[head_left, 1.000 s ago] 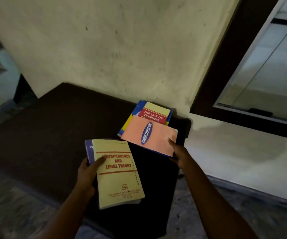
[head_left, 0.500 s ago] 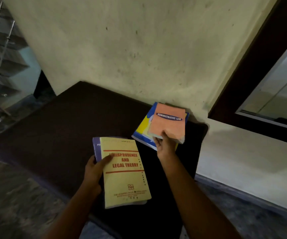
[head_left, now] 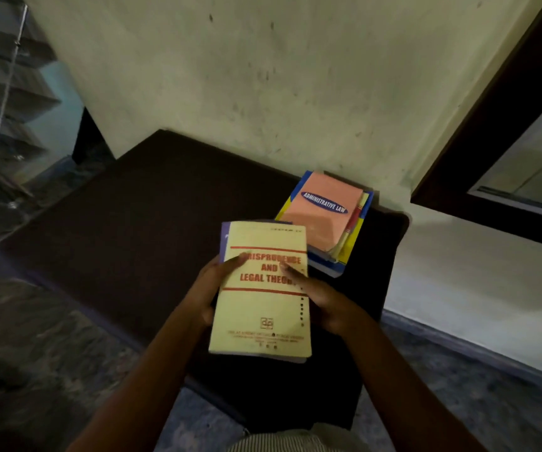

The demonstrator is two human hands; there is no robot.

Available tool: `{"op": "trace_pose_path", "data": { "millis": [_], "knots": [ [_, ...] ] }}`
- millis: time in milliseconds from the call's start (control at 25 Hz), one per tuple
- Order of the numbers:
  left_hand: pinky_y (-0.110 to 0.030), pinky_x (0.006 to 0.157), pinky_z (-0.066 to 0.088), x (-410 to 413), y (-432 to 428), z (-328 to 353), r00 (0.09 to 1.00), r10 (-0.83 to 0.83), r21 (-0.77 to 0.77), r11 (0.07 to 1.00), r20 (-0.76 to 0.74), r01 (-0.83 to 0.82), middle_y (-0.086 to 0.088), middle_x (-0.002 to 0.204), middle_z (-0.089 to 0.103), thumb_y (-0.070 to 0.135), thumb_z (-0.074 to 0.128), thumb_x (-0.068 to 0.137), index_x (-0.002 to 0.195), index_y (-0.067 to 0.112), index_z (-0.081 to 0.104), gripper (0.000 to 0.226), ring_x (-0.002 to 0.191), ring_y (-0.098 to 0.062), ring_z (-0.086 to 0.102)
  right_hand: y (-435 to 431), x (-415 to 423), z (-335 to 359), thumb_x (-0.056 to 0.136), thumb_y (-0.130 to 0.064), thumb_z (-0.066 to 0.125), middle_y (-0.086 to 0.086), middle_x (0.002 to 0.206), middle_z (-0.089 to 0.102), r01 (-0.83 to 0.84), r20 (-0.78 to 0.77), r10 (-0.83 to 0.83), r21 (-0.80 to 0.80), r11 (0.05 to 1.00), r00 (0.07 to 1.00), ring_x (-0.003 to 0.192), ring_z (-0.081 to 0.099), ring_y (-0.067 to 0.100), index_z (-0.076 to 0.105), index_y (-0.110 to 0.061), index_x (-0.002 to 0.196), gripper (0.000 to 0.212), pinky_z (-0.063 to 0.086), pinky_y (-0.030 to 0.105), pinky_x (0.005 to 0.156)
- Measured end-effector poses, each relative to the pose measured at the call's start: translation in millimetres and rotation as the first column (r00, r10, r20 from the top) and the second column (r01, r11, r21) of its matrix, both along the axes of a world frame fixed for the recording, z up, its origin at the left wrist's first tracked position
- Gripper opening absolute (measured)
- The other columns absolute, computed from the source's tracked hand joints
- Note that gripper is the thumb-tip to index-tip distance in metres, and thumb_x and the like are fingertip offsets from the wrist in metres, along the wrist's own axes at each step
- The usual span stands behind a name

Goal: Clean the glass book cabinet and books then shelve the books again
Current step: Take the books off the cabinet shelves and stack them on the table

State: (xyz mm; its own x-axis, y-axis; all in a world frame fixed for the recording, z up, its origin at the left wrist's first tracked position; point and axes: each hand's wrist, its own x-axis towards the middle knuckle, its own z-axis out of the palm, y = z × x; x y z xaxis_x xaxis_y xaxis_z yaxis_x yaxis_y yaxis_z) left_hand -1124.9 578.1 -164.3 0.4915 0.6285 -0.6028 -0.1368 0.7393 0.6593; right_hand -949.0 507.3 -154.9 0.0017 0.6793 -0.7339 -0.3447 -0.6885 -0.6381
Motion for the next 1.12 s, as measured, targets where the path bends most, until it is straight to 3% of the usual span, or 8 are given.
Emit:
{"op": "trace_pose_path", "data": {
  "millis": [80, 200, 320, 440, 560, 720, 920, 1120],
  "knots": [
    [-0.051, 0.081, 0.053, 23.7, 18.2, 7.0, 0.999, -0.043, 0.067, 0.997, 0.019, 0.042, -0.019, 0.117, 0.064, 0.023, 0.065, 0.083, 0.126, 0.019, 0.052, 0.045, 0.103, -0.036, 0.064, 8.5, 8.1, 9.6, 0.086, -0.024, 0.062, 0.014, 0.105, 0.067, 0.176, -0.036, -0.173, 0.128, 0.976, 0.984, 0.08, 0.067, 0.025, 0.062, -0.014, 0.1, 0.017, 0.056, 0.039, 0.074],
    [-0.051, 0.092, 0.048, 60.4, 53.7, 12.6, 0.991, -0.107, 0.189, 0.975, -0.078, 0.12, -0.017, 0.12, 0.063, 0.045, 0.06, 0.082, 0.127, 0.019, 0.051, 0.053, 0.105, -0.033, 0.063, 25.7, 38.8, 14.6, 0.088, -0.021, 0.061, 0.017, 0.112, 0.065, 0.372, 0.033, -0.398, 0.292, 0.881, 0.917, 0.09, 0.065, 0.028, 0.058, -0.009, 0.116, 0.031, 0.054, 0.04, 0.077],
    [-0.046, 0.107, 0.034, 80.2, 77.3, -5.2, 0.966, -0.006, 0.295, 0.952, -0.26, 0.085, -0.01, 0.14, 0.047, 0.059, 0.052, 0.083, 0.139, 0.022, 0.042, 0.068, 0.125, -0.028, 0.049, 47.1, 75.3, 9.8, 0.088, -0.025, 0.061, 0.013, 0.11, 0.065, 0.424, 0.162, -0.495, 0.335, 0.841, 0.854, 0.085, 0.064, 0.02, 0.056, -0.008, 0.122, 0.039, 0.052, 0.032, 0.066],
    [-0.038, 0.105, 0.029, 90.9, 88.4, -29.5, 0.95, 0.047, 0.293, 0.955, -0.309, 0.048, -0.007, 0.147, 0.039, 0.054, 0.039, 0.093, 0.143, 0.021, 0.038, 0.06, 0.132, -0.022, 0.039, 76.0, 99.3, -4.3, 0.088, -0.026, 0.063, 0.011, 0.113, 0.064, 0.428, 0.211, -0.505, 0.324, 0.844, 0.837, 0.092, 0.064, 0.023, 0.054, -0.01, 0.123, 0.039, 0.052, 0.034, 0.07],
    [-0.033, 0.095, 0.036, 104.7, 89.9, -34.3, 0.959, -0.009, 0.285, 0.954, -0.284, 0.093, -0.007, 0.142, 0.045, 0.053, 0.034, 0.095, 0.141, 0.02, 0.039, 0.057, 0.113, -0.015, 0.05, 93.8, 105.7, -27.3, 0.088, -0.034, 0.061, 0.008, 0.111, 0.063, 0.414, 0.323, -0.496, 0.29, 0.863, 0.806, 0.09, 0.062, 0.021, 0.054, -0.012, 0.12, 0.041, 0.05, 0.032, 0.069],
    [-0.029, 0.084, 0.037, 116.2, 87.0, -26.5, 0.954, -0.063, 0.251, 0.958, -0.294, 0.141, -0.006, 0.136, 0.047, 0.053, 0.029, 0.096, 0.143, 0.022, 0.034, 0.057, 0.108, -0.016, 0.052, 85.1, 112.0, -63.4, 0.068, -0.075, 0.056, 0.01, 0.131, 0.047, 0.245, 0.767, -0.329, 0.229, 0.942, 0.551, 0.113, 0.05, 0.029, 0.045, -0.027, 0.129, 0.078, 0.047, 0.048, 0.09],
    [-0.023, 0.062, 0.04, 124.1, 66.6, -26.6, 0.97, -0.028, 0.23, 0.97, -0.241, 0.085, 0.008, 0.094, 0.059, 0.047, 0.032, 0.097, 0.114, 0.031, 0.047, 0.028, 0.08, -0.005, 0.057, 50.7, 73.2, -99.7, 0.064, -0.085, 0.044, 0.004, 0.131, 0.049, 0.239, 0.672, -0.448, 0.384, 0.892, 0.589, 0.118, 0.051, 0.023, 0.032, -0.031, 0.139, 0.094, 0.049, 0.05, 0.091],
    [-0.022, 0.066, 0.037, 129.6, 59.1, -34.5, 0.958, -0.012, 0.288, 0.953, -0.288, 0.099, 0.0, 0.118, 0.058, 0.054, 0.039, 0.092, 0.131, 0.023, 0.048, 0.051, 0.091, -0.005, 0.055, 84.8, 109.8, -125.6, 0.061, -0.089, 0.039, 0.004, 0.128, 0.053, 0.191, 0.71, -0.422, 0.385, 0.903, 0.564, 0.117, 0.052, 0.028, 0.04, -0.028, 0.132, 0.094, 0.046, 0.054, 0.091]
  ]
}}
